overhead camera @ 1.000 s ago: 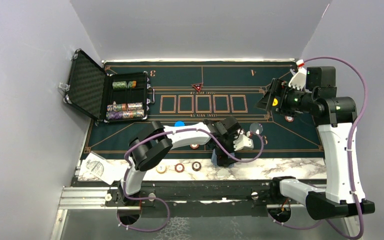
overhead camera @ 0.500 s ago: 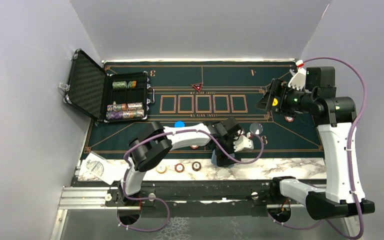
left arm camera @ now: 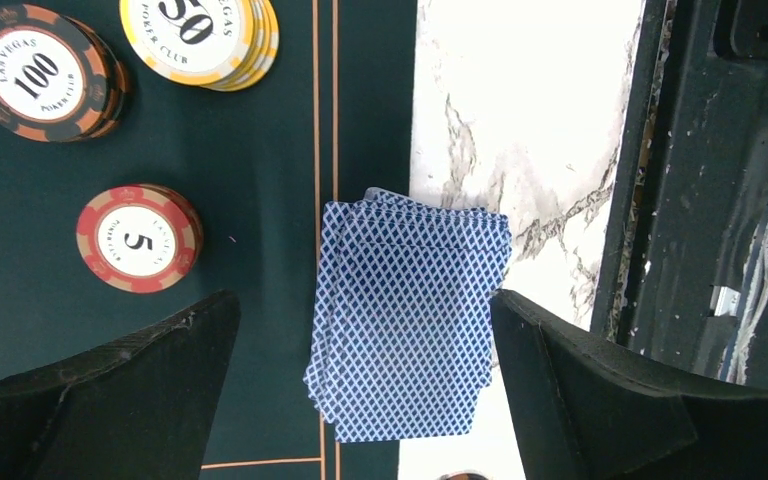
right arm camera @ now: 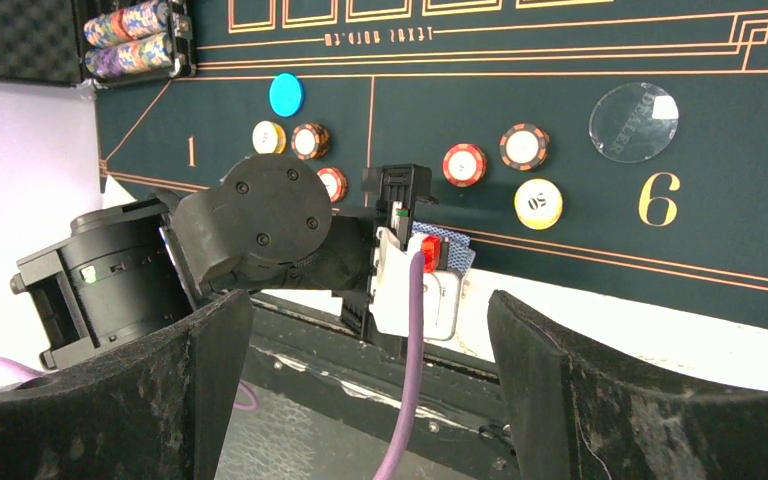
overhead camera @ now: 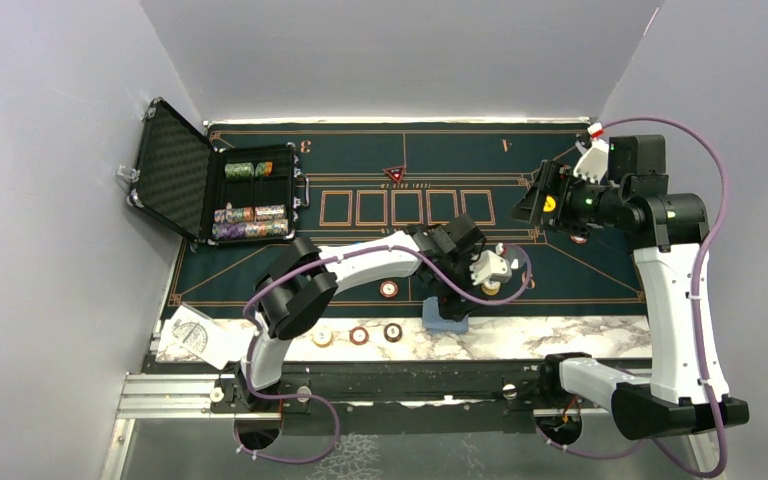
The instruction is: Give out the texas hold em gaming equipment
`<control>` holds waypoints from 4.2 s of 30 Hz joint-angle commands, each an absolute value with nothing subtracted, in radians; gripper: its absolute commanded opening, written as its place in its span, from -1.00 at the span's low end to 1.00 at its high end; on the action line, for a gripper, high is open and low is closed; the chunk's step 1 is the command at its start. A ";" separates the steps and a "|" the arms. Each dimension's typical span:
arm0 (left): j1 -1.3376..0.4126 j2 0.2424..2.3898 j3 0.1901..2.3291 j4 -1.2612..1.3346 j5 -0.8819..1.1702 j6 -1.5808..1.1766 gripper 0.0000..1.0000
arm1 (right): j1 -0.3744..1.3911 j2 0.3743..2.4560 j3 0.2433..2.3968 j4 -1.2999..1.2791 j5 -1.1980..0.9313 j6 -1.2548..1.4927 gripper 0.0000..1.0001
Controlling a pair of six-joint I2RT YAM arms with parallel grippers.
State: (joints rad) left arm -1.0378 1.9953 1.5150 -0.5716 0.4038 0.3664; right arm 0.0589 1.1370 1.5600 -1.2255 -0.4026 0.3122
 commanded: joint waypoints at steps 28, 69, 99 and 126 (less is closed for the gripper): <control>-1.095 1.959 1.407 -0.532 0.335 0.432 0.97 | 0.061 1.112 1.536 -1.197 -0.440 0.298 0.77; -1.184 1.956 1.236 -0.394 0.041 0.484 0.28 | 0.061 1.111 1.540 -1.196 -0.442 0.294 0.77; -1.184 1.879 1.301 -0.423 0.058 0.445 -1.00 | 0.061 1.089 1.477 -1.157 -0.459 0.318 0.76; -1.141 1.764 1.271 -0.459 0.035 0.362 -1.00 | 0.061 1.235 1.252 -1.001 -0.444 0.460 0.77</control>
